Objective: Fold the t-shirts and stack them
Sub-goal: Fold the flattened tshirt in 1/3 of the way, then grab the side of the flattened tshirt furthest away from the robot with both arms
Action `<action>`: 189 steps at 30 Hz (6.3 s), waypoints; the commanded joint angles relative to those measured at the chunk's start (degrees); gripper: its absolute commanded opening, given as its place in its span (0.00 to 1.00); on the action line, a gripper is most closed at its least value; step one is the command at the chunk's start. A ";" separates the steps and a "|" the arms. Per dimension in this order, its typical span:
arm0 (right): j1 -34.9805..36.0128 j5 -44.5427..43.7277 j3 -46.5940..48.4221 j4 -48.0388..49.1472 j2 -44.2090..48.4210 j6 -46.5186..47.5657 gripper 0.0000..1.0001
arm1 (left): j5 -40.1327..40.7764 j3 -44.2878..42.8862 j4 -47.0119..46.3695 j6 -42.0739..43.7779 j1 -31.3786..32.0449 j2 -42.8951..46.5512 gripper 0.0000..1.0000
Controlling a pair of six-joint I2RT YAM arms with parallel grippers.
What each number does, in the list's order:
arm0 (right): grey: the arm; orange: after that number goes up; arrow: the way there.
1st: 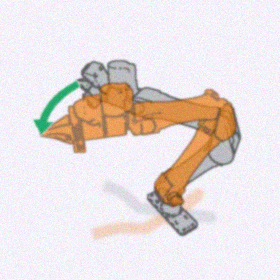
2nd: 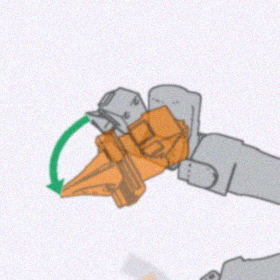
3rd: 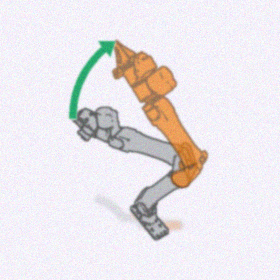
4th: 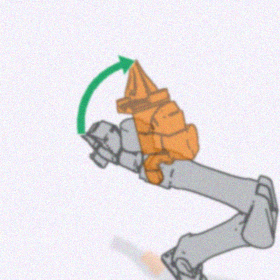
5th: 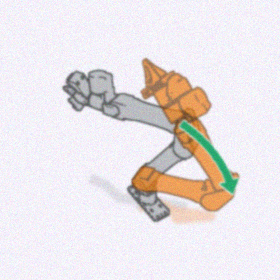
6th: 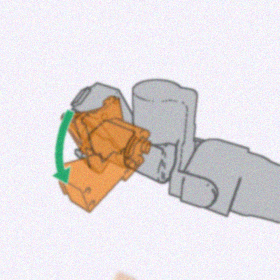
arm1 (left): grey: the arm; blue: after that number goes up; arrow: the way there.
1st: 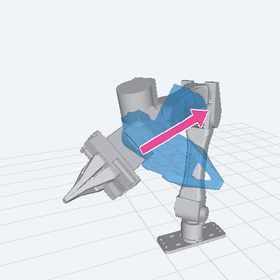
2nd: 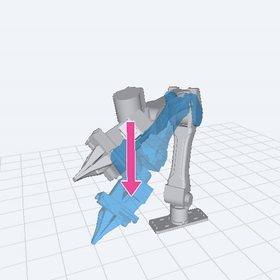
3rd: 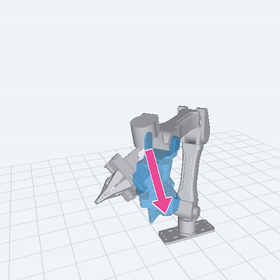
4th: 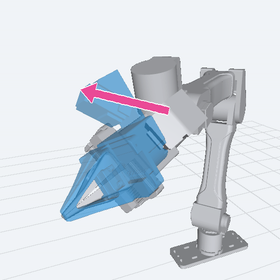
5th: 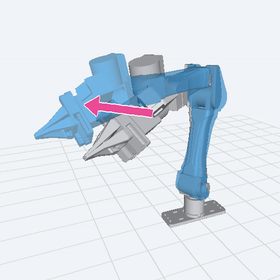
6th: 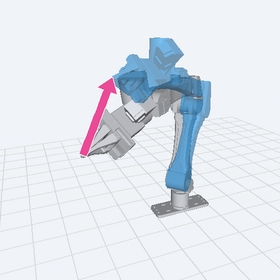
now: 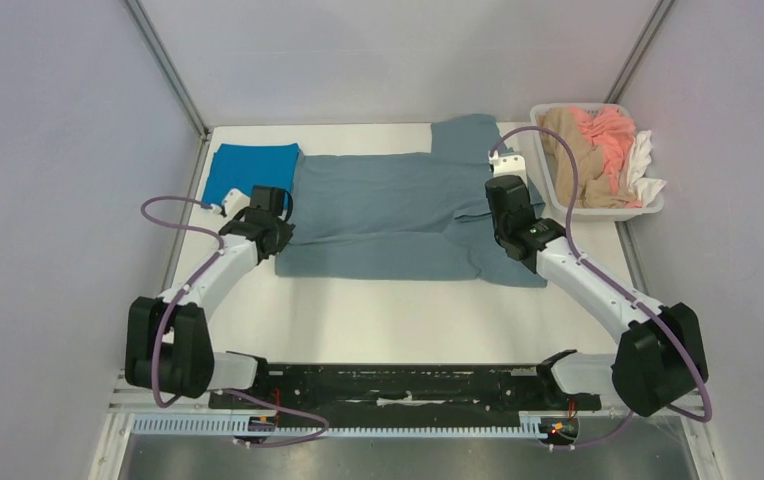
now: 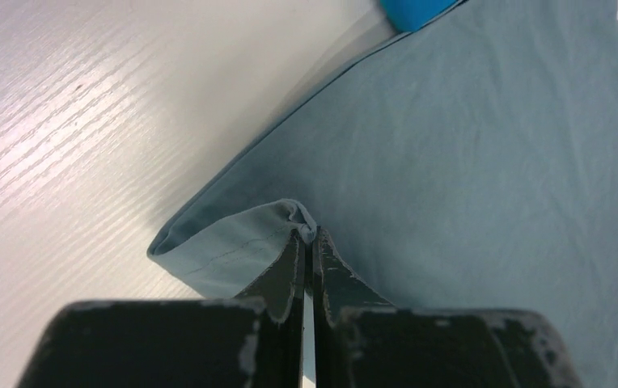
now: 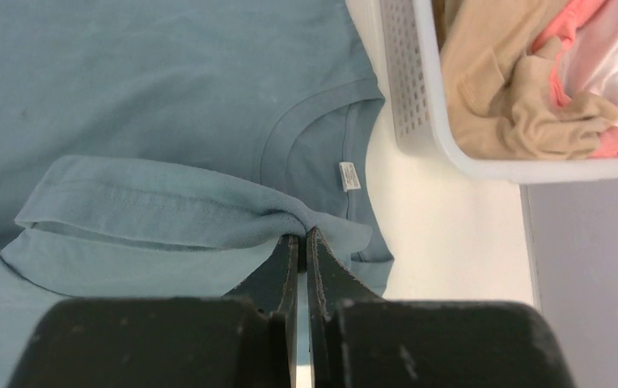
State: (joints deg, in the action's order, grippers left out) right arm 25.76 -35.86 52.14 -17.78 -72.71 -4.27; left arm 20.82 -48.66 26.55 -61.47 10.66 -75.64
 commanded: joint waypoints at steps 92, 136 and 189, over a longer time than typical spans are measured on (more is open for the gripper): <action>-4.62 22.85 -25.32 -5.29 35.82 -22.67 0.98 | -7.62 5.82 1.77 15.46 13.47 11.16 0.86; -4.66 26.82 -26.49 10.58 23.62 -17.09 0.98 | -8.92 -19.22 -3.41 25.29 -8.90 -33.19 0.56; -11.05 12.10 58.21 13.33 -64.14 1.05 0.98 | -19.49 -15.06 -5.45 25.70 -8.68 -27.86 0.02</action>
State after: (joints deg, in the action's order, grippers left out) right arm 15.35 -22.98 105.67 -4.99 -133.27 -5.80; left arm -1.04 -64.75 18.76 -36.82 1.74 -105.89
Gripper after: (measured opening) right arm 0.979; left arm 0.033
